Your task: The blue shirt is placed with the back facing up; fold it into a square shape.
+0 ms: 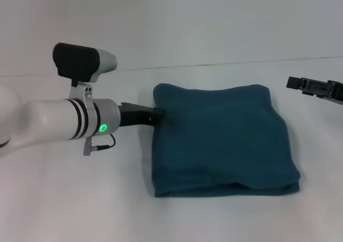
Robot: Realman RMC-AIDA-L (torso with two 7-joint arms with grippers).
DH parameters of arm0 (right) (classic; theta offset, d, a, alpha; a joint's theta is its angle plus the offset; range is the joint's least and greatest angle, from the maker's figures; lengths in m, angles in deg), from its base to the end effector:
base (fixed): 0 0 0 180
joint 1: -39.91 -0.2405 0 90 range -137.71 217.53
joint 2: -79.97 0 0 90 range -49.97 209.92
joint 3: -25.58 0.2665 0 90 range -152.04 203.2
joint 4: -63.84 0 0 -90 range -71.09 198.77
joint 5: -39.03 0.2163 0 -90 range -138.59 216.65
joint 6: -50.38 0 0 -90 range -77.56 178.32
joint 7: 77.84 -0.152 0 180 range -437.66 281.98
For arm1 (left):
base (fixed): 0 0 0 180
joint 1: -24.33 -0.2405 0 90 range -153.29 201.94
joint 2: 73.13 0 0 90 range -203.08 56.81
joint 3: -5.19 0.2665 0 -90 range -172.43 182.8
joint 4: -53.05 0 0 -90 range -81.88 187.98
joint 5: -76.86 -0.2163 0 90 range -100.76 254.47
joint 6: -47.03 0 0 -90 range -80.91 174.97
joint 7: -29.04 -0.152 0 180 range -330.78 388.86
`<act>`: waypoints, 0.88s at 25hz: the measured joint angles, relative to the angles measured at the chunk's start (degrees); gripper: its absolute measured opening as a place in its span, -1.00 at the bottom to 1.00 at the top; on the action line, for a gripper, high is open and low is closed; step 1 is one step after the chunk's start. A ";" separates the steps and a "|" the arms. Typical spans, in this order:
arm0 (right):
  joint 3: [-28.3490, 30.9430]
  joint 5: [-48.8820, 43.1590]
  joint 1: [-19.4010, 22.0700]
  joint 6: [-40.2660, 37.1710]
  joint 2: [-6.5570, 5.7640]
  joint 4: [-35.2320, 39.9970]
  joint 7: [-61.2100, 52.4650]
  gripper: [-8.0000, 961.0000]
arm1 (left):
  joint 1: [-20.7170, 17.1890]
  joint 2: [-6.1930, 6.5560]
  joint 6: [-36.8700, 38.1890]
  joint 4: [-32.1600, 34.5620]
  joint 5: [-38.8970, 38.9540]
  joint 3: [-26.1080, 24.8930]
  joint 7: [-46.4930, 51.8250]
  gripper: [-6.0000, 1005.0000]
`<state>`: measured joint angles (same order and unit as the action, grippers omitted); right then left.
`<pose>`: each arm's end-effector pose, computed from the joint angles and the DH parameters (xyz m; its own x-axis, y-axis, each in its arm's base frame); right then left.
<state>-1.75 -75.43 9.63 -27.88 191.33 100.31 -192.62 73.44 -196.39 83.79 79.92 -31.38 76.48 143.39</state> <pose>0.3281 0.3827 0.0803 0.2783 -0.6425 -0.7140 -0.9367 -0.3459 -0.0539 -0.1911 0.4474 -0.1124 0.6887 0.6022 0.4037 0.7250 -0.5803 -0.3711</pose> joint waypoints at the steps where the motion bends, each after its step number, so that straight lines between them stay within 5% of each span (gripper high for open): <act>1: 0.00 0.00 0.02 -0.03 0.02 0.00 0.00 0.91 | 0.04 0.12 -0.02 0.02 -0.01 -0.03 0.01 -0.99; 10: 0.00 -0.04 0.22 -0.19 0.12 -0.09 0.00 0.91 | -0.05 1.29 0.18 0.13 -2.65 -3.12 0.13 -0.99; 22: 0.00 -0.06 0.17 -0.12 0.16 -0.09 0.00 0.91 | -0.92 0.66 6.13 2.21 -2.96 -3.05 -0.73 -0.85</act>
<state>-1.75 -75.49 9.80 -28.01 191.49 100.22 -192.62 72.52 -195.73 89.93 82.12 -34.34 73.43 142.66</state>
